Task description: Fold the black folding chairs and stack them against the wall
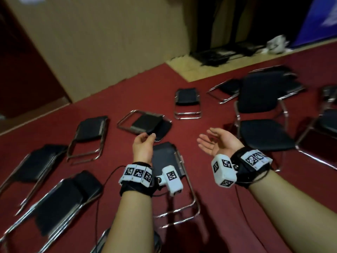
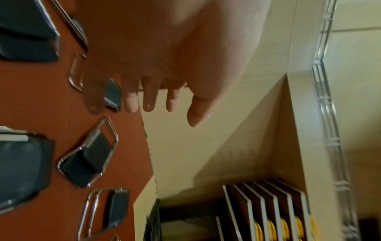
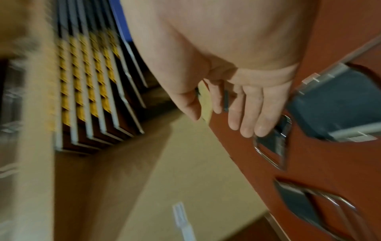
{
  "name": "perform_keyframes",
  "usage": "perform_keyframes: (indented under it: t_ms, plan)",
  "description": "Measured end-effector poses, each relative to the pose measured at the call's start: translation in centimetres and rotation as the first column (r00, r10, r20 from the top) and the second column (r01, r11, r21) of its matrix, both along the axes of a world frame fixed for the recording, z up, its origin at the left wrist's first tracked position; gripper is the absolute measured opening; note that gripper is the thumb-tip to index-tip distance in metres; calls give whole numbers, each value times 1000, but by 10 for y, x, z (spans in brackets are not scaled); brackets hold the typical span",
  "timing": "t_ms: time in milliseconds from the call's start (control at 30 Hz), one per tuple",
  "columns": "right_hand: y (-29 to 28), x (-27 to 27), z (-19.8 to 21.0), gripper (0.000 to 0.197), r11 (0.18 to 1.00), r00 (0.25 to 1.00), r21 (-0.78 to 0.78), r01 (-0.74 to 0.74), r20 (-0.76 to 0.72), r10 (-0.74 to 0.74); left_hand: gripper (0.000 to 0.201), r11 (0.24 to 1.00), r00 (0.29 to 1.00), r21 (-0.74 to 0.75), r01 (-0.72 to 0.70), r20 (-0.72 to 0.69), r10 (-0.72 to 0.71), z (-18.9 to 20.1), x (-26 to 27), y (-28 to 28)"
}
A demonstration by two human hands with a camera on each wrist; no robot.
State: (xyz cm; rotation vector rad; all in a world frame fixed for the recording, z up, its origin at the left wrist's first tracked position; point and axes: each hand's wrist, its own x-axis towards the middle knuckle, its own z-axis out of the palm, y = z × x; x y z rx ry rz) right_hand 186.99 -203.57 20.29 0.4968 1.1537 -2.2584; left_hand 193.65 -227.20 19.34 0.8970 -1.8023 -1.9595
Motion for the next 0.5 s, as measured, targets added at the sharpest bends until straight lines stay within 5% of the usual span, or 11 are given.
perform_keyframes:
  t_ms: [267, 500]
  plan:
    - [234, -10, 27, 15, 968, 967, -6, 250, -43, -250, 36, 935, 937, -59, 350, -2, -350, 24, -83, 228]
    - [411, -13, 32, 14, 905, 904, -10, 425, -56, -425, 37, 864, 865, -61, 500, -13, -502, 26, -128, 409]
